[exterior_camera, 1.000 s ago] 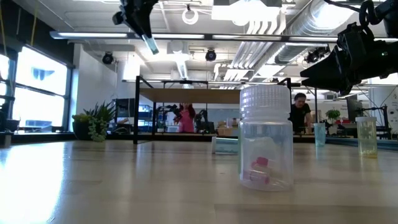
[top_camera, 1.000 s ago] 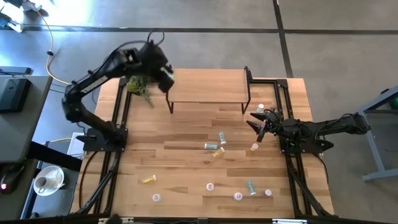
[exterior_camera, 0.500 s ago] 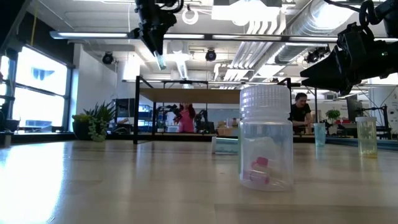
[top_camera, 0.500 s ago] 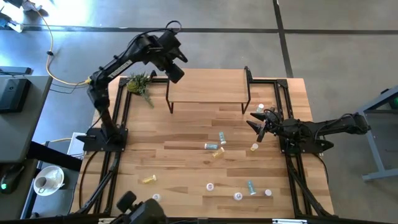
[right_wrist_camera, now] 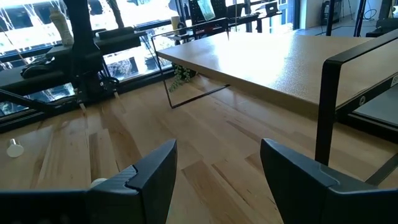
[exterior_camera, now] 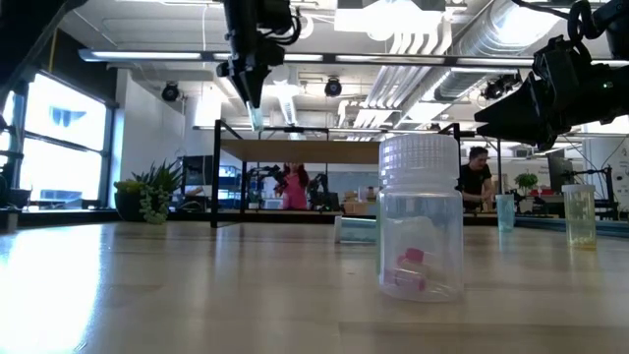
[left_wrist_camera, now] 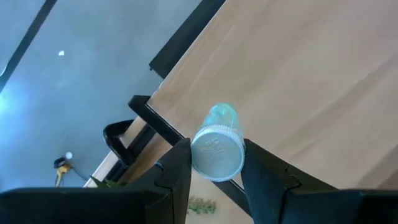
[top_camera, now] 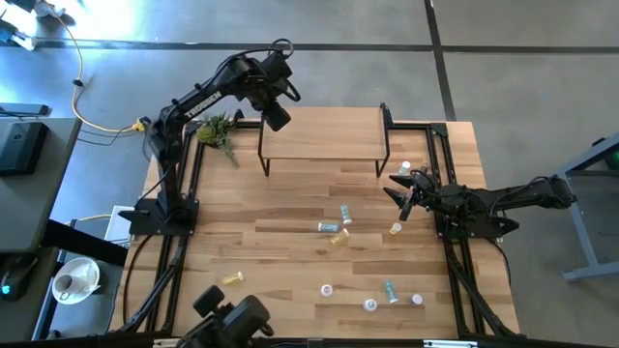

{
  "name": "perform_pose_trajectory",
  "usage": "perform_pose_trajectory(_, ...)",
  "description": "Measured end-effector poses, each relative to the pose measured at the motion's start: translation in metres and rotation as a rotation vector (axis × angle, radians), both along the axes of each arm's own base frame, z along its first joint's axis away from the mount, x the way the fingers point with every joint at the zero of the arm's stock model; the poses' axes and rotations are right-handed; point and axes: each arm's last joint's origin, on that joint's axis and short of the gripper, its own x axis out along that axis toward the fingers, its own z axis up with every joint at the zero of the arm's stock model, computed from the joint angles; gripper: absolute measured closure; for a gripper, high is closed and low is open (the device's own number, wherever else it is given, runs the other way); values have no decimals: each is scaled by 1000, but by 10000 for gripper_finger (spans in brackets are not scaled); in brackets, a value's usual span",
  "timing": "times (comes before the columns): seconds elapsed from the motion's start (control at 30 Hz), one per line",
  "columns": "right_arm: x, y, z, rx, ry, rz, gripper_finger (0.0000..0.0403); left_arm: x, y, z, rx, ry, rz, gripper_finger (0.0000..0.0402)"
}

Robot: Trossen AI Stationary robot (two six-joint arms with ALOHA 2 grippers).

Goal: Pick and place medicine bottles onto shelf by color
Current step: Put the bottom green pill bottle on the shelf

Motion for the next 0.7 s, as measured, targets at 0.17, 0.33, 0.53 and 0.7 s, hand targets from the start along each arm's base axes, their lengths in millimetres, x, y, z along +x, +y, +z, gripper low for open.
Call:
perform_pose_trajectory(0.17, 0, 0, 0, 0, 0, 0, 181, 8, 9, -17, -9, 56, -13, 291)
perform_pose_trajectory(0.33, 0, 0, 0, 0, 0, 0, 181, 16, 16, -30, -19, 85, -12, 291)
perform_pose_trajectory(0.53, 0, 0, 0, 0, -1, 0, 181, 17, 18, -35, -17, 105, -26, 291)
perform_pose_trajectory(0.7, 0, 0, 0, 0, 0, 0, 181, 18, 18, -35, -17, 104, -27, 291)
